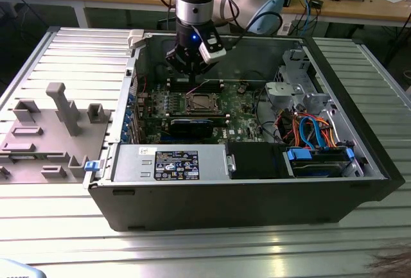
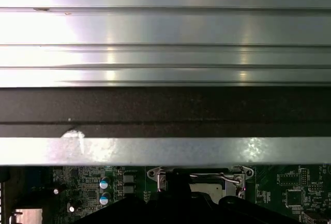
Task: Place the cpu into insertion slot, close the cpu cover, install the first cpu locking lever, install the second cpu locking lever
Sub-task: 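Install the first cpu locking lever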
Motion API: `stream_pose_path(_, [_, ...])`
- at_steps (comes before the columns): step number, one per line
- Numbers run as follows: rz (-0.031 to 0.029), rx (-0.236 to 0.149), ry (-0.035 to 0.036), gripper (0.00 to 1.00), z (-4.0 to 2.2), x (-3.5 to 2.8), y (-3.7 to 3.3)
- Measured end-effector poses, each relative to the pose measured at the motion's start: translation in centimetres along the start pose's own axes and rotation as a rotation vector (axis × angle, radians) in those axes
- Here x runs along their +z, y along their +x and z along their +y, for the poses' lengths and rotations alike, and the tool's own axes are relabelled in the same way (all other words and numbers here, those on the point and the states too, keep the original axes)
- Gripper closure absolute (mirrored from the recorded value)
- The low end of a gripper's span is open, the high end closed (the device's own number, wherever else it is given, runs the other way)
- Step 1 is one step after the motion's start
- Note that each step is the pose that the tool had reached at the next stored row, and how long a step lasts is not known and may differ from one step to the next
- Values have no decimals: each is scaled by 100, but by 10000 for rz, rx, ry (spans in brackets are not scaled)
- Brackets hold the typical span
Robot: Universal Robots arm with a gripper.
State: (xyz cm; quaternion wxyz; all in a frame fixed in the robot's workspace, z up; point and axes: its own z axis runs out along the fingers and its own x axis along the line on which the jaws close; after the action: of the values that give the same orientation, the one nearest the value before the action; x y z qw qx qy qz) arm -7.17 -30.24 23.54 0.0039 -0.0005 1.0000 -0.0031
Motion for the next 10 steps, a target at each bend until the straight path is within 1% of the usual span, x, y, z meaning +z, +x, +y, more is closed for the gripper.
stream_pose_path(10, [0, 0, 1, 89, 0, 86, 1])
